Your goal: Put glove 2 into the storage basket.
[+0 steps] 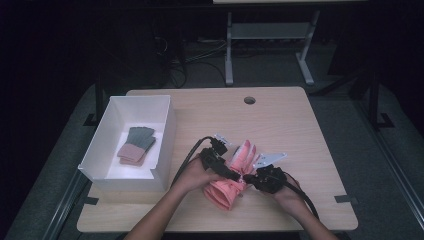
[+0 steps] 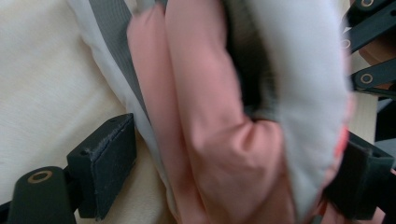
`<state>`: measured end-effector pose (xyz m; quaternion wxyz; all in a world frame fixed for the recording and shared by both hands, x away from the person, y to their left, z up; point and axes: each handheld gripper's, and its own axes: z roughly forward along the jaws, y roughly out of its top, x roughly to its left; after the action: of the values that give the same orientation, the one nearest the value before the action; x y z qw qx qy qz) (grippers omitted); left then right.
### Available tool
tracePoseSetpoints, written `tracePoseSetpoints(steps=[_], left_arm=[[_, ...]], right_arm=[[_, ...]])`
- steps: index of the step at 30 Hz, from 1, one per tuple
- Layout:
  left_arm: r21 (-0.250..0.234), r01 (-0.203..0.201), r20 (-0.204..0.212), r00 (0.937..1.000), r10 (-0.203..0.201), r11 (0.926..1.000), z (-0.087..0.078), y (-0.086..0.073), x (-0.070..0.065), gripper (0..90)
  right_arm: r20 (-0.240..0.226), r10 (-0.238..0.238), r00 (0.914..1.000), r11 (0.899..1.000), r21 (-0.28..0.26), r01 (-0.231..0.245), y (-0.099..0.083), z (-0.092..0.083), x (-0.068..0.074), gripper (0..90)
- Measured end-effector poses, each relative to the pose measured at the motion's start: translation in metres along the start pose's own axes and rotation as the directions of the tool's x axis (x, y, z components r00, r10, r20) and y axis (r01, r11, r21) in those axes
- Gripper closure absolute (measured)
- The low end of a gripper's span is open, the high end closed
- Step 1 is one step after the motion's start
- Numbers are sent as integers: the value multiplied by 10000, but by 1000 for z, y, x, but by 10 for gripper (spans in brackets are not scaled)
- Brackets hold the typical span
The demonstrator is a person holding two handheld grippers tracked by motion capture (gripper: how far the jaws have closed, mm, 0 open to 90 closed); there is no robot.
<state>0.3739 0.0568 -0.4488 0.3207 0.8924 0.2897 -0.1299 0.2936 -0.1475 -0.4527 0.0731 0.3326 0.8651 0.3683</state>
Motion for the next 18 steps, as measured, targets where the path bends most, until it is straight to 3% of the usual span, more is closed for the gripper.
tracePoseSetpoints(steps=[4,8,13,18], left_arm=[[159,335,414,9986,-341,9993,5,-1,4,124],[226,230,722,9971,-245,9995,7,0,3,133],[253,215,1161,9929,-243,9994,8,1,6,220],[249,386,1483,9881,-419,9989,9,1,8,257]], right_arm=[[4,-19,10000,10000,41,19,-1,1,0,900],[1,-10,10000,10000,42,10,-1,1,0,900],[9,-67,10000,10000,3,67,-2,2,0,900],[-20,-95,10000,10000,1,95,-2,3,0,900]])
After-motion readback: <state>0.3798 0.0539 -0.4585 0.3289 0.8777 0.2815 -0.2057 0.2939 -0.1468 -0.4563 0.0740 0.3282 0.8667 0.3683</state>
